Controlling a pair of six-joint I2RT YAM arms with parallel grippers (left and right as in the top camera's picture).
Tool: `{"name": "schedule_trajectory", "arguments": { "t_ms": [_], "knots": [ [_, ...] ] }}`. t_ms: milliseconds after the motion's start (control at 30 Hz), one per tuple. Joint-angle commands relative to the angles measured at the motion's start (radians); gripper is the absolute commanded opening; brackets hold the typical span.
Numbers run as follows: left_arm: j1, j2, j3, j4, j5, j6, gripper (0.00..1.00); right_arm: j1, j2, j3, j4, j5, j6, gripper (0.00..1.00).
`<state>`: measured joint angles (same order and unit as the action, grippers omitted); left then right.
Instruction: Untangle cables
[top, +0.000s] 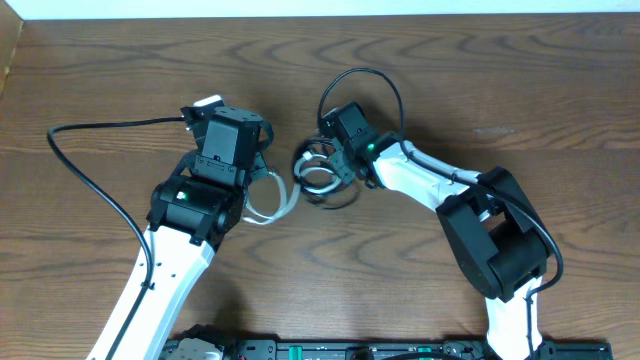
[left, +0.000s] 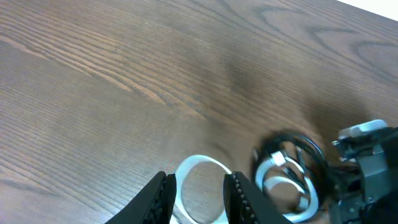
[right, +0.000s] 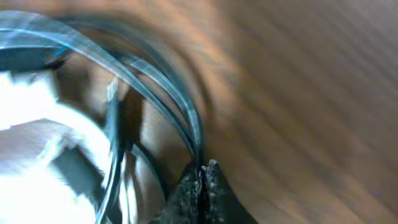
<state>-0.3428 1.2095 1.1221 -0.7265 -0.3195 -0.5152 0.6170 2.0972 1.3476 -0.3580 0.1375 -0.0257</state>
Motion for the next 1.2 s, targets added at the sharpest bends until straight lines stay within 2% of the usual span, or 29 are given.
{"name": "schedule_trajectory", "arguments": {
  "t_ms": [0,233,433,667,867,933,1033,1167],
  "knots": [
    [0.005,0.001,-0.006,-0.006,-0.002,0.021,0.31,-0.054,0.048,-0.037,-0.060,0.151,0.067,0.01],
    [0.005,0.019,-0.006,-0.017,0.076,0.021,0.31,-0.121,0.009,-0.034,-0.129,0.152,0.115,0.01],
    [0.005,0.097,-0.006,-0.013,0.160,0.021,0.31,-0.140,-0.135,-0.032,-0.184,0.151,0.115,0.01],
    [0.005,0.220,-0.006,0.063,0.341,0.034,0.31,-0.147,-0.337,-0.032,-0.238,0.151,0.115,0.01],
    [0.005,0.290,-0.006,0.138,0.500,0.072,0.31,-0.176,-0.417,-0.032,-0.263,0.130,0.126,0.01],
    [0.005,0.312,-0.006,0.172,0.576,0.101,0.32,-0.183,-0.429,-0.032,-0.264,0.106,0.127,0.01],
    [0.005,0.348,-0.006,0.229,0.712,0.157,0.39,-0.184,-0.439,-0.032,-0.263,0.084,0.127,0.01],
    [0.005,0.396,-0.006,0.247,0.736,0.156,0.45,-0.184,-0.446,-0.032,-0.264,0.071,0.154,0.01]
  ]
}}
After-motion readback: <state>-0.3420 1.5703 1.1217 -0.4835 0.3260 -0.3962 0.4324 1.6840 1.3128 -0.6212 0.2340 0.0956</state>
